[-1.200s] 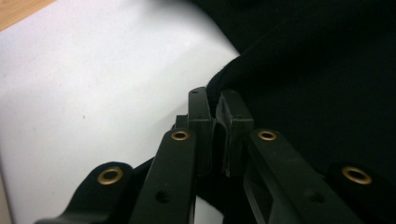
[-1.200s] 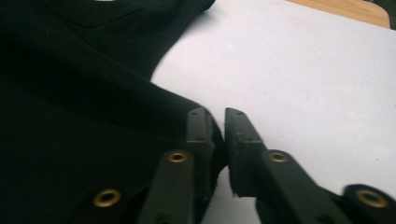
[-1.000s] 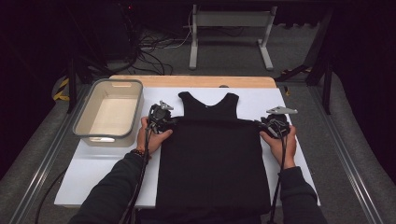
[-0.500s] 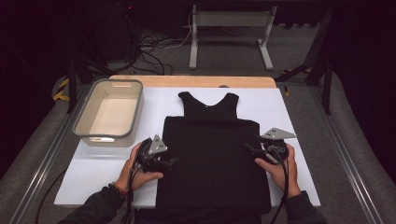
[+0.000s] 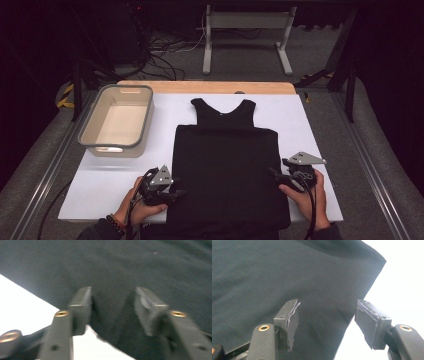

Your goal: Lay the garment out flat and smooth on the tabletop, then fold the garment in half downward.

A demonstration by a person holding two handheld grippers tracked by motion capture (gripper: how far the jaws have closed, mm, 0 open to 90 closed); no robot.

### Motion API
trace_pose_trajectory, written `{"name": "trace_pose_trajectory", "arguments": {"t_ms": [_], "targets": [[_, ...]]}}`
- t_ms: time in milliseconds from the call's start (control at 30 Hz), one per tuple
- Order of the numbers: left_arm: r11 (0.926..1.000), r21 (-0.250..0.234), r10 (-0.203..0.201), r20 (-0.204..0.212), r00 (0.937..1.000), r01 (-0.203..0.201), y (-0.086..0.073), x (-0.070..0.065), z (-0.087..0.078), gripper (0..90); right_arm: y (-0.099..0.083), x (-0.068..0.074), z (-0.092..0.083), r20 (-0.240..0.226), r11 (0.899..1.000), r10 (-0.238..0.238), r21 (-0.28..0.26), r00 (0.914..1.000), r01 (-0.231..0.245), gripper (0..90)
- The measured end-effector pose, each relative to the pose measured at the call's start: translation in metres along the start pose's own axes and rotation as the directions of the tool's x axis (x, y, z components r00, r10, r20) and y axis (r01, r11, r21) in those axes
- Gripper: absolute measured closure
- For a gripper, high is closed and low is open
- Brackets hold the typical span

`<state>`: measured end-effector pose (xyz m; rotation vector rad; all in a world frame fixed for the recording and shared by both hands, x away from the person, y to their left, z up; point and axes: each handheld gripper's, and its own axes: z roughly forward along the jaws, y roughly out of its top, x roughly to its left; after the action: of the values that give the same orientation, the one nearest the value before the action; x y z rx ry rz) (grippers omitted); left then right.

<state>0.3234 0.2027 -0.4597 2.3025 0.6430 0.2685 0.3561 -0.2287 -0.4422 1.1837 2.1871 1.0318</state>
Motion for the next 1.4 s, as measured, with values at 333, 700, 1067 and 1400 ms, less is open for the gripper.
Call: {"name": "trace_pose_trajectory", "arguments": {"t_ms": [333, 700, 1067, 1400], "targets": [[0.9986, -0.034, -0.040, 0.036, 0.9985, 0.041, -0.006, 0.009, -0.003, 88.6, -0.007, 0.003, 0.001, -0.041, 0.999, 0.036, 0.010, 0.9985, -0.035, 33.0], [0.9989, -0.011, -0.045, -0.020, 0.9988, 0.045, -0.031, 0.004, -0.034, 88.7, -0.006, 0.017, -0.002, -0.072, 1.000, -0.019, 0.020, 0.9973, 0.020, 31.0], [0.9986, -0.022, -0.048, -0.024, 0.9985, 0.048, -0.038, 0.007, -0.042, 87.8, -0.012, 0.022, -0.006, -0.084, 0.998, -0.038, 0.039, 0.9958, 0.041, 30.2], [0.9968, -0.075, 0.026, -0.015, 0.9995, -0.027, -0.012, -0.032, -0.021, 44.5, -0.027, 0.027, -0.010, -0.046, 0.997, -0.021, 0.077, 0.9987, 0.024, 29.6]]}}
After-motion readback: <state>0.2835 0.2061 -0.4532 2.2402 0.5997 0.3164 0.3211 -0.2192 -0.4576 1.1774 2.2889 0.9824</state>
